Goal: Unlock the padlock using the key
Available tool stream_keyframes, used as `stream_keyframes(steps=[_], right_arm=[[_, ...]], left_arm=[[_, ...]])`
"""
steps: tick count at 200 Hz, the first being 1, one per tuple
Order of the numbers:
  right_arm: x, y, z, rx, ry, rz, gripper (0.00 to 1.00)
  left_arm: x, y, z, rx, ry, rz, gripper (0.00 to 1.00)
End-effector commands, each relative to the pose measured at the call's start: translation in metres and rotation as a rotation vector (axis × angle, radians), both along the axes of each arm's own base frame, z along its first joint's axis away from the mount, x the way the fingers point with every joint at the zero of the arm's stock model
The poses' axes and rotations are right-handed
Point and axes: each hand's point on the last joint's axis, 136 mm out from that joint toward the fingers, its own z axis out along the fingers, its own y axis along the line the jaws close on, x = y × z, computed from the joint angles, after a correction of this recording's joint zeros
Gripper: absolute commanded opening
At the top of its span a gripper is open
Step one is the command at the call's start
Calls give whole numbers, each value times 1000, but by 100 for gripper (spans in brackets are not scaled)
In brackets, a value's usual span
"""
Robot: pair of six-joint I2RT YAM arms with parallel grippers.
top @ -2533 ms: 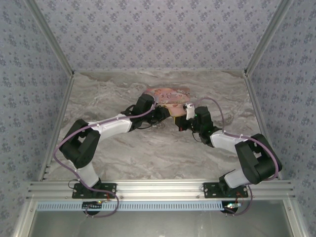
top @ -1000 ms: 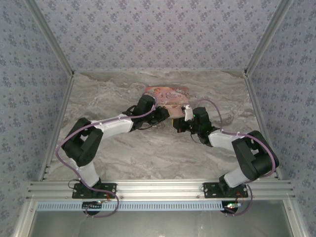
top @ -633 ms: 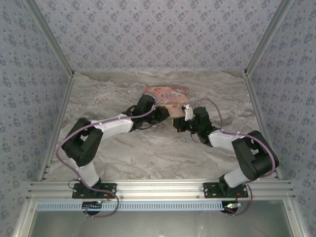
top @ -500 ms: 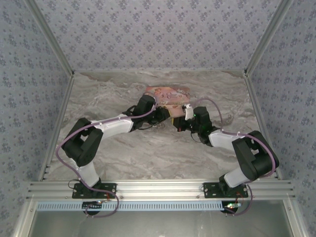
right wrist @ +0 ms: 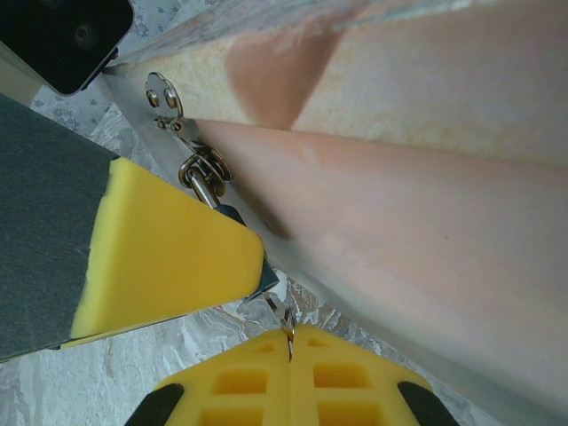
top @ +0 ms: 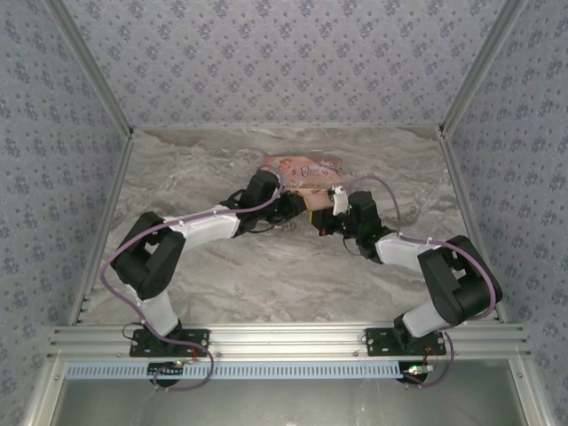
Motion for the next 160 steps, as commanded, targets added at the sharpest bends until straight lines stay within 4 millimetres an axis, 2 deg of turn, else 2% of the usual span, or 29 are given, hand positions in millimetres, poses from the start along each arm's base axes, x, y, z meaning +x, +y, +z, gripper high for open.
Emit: stream_keyframes(steps=[1, 40, 72, 103, 130, 160], right_arm=[[15, 13, 59, 104, -170, 19, 0], [3, 0, 9, 51, -49, -27, 0], [-6, -8, -18, 33, 14, -63, 0], [-12, -10, -33, 34, 47, -83, 0], [-15, -14, -42, 33, 72, -110, 0], [-20, -14, -47, 45, 105, -126, 0]], left_arm=[[-23, -19, -1, -50, 48, -97, 9], [-22, -19, -16, -49, 71, -76, 9], [-20, -17, -28, -39, 84, -58, 9], [-21, -20, -41, -38, 105, -52, 9], [-23, -19, -50, -36, 119, -40, 18], [-22, -13, -52, -21, 106, -20, 24]])
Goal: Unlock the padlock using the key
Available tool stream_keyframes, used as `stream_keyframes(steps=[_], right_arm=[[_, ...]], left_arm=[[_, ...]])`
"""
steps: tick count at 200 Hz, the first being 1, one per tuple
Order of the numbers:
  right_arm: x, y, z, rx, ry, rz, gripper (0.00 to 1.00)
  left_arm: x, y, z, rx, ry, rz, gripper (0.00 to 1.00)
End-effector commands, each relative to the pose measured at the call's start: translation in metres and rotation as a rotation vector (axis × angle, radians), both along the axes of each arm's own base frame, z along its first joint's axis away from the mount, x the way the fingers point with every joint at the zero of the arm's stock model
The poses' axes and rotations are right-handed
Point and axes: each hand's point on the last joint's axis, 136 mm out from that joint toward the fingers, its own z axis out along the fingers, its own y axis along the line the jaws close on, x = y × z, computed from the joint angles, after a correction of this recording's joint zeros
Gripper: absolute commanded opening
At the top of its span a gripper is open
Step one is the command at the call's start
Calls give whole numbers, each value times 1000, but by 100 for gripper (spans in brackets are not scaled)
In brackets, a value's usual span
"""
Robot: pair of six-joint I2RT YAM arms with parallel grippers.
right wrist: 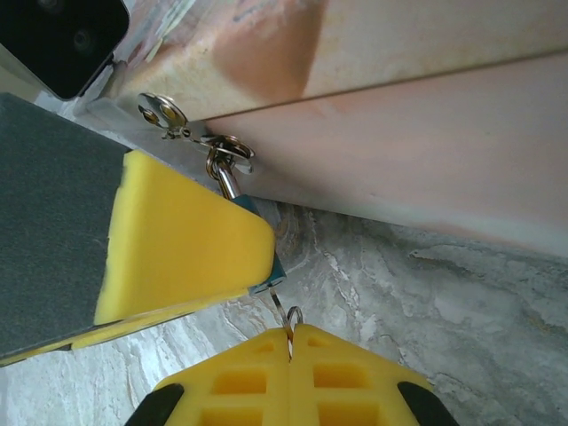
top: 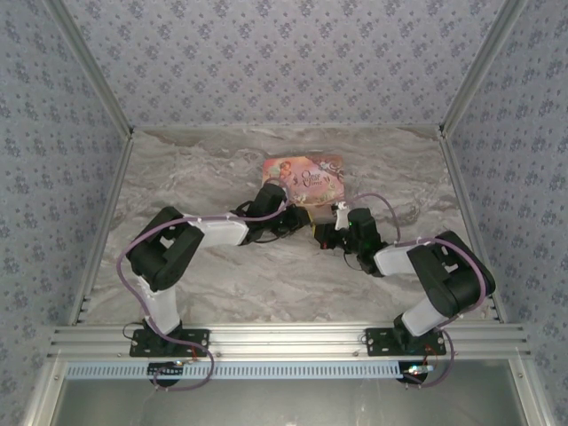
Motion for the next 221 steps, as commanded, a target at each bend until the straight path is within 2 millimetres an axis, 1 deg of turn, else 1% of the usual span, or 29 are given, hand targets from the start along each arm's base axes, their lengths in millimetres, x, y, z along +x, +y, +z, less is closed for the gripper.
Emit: stream_keyframes(steps=[1, 32, 58, 84, 118, 180, 201, 221], right_arm=[[2, 0, 2, 34, 8, -40, 0], [-4, -1, -11, 31, 67, -58, 0], [-5, -1, -15, 59, 115, -84, 0], [-4, 0, -13, 90, 136, -101, 0], [-2, 7, -2, 143, 157, -99, 0], [-3, 16, 8, 202, 204, -102, 0], [0, 17, 12, 222, 217, -112, 0], [2, 18, 13, 221, 223, -117, 0]], left_arm=[[-7, 0, -2, -25, 40, 2, 25], [-8, 7, -4, -14, 32, 22, 36], [-9, 18, -4, 1, 27, 58, 49], [-7, 27, -5, 4, 28, 90, 54], [-6, 23, -8, -39, 46, 103, 54], [-2, 15, -15, -106, 77, 129, 44], [-3, 17, -19, -97, 89, 139, 44], [-4, 22, -23, -79, 95, 160, 51]])
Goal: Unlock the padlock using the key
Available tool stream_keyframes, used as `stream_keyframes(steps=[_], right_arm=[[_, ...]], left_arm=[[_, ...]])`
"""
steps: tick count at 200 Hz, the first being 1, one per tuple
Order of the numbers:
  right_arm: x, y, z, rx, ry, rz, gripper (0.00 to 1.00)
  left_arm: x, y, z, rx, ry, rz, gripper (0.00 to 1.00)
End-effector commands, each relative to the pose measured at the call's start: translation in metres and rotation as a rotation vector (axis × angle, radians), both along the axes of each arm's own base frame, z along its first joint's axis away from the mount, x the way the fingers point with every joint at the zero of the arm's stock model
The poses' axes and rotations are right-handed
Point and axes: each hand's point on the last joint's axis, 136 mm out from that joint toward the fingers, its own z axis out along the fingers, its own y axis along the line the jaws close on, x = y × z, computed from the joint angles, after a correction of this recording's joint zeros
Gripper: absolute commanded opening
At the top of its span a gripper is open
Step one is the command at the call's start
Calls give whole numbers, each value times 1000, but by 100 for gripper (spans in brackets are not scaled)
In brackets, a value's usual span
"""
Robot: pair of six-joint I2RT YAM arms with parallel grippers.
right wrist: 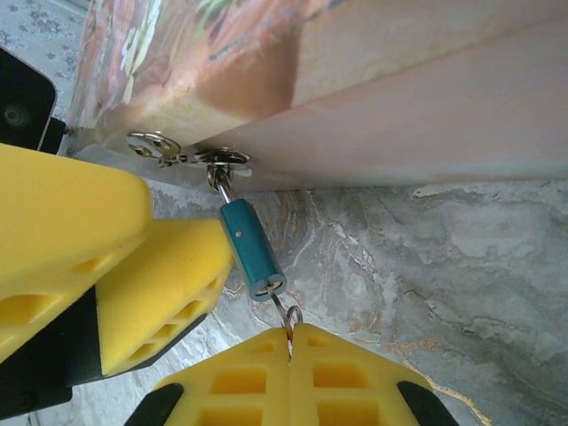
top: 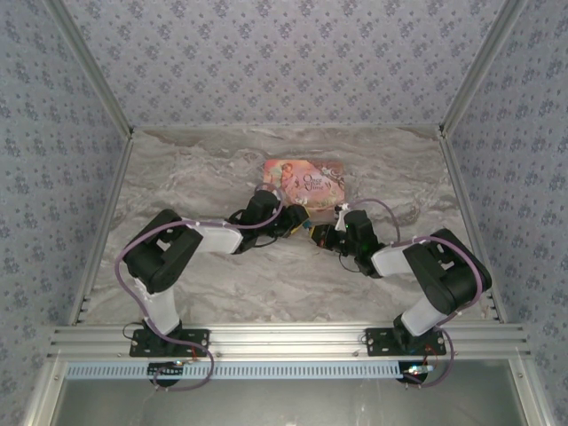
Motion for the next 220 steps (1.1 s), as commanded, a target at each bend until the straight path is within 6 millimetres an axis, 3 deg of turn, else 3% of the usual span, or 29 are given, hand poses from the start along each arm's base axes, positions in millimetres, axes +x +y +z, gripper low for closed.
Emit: stream_keyframes(steps=[1, 47, 120, 153, 220], right_arm=[[8, 11, 22, 53, -17, 5, 0], [8, 11, 19, 48, -9, 4, 0], [9, 15, 27, 89, 8, 0, 0], [9, 16, 28, 89, 11, -1, 0], [9, 18, 26, 83, 8, 4, 0]], left_arm=[[-7, 13, -29, 44, 96, 41, 51], [-11, 28, -28, 84, 94, 86, 57], [-12, 13, -33, 15, 126, 72, 50], [-15, 20, -35, 52, 132, 89, 57], [-23, 31, -25, 83, 95, 138, 57]])
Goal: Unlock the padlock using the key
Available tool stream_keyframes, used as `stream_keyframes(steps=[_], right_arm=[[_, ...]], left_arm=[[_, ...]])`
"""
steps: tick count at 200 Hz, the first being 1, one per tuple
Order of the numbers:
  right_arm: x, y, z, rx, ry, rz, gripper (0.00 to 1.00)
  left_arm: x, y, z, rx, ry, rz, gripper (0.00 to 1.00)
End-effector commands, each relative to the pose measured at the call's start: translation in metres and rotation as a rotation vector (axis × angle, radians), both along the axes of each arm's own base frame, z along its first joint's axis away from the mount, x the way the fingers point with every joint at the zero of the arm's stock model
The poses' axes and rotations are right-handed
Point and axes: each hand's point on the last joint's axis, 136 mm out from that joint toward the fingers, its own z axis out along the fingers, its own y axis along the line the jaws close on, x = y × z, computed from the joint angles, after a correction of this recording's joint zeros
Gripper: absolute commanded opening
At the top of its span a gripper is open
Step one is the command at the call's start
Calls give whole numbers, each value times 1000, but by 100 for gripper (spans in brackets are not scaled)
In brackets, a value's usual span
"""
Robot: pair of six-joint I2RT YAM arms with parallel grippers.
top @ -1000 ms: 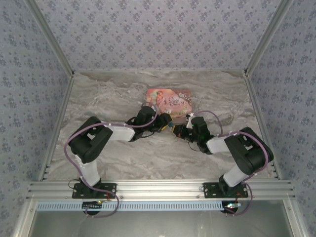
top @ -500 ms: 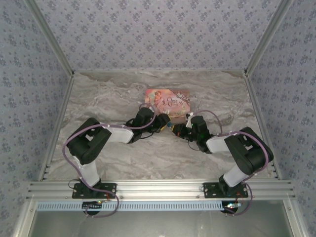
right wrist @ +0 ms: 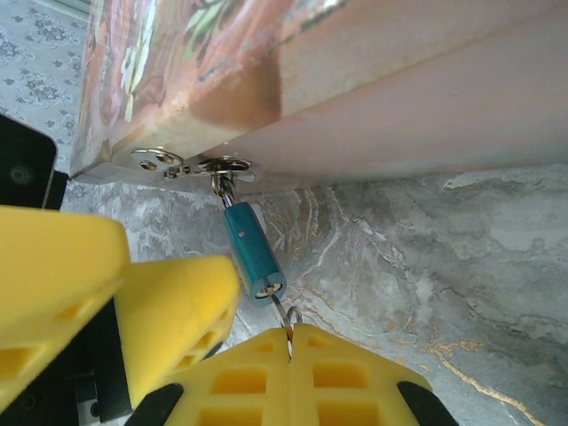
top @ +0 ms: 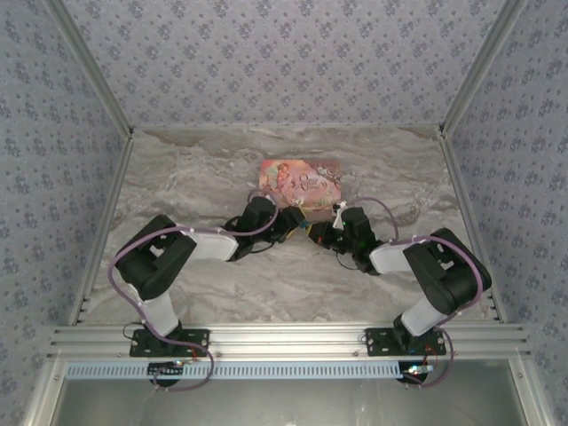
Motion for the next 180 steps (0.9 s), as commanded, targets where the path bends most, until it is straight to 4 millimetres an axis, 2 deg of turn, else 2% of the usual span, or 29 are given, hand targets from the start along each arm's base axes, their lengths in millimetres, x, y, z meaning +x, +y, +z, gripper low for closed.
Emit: stream_keyframes(steps=[1, 89, 180], right_arm=[[8, 9, 21, 41, -51, 7, 0], [7, 14, 23, 48, -53, 16, 0], [7, 15, 22, 46, -49, 16, 0]], left_arm=[[-12, 14, -21, 69, 74, 46, 57], [-2, 2, -25, -38, 65, 105, 46], [11, 1, -6, -202, 8, 199, 40]])
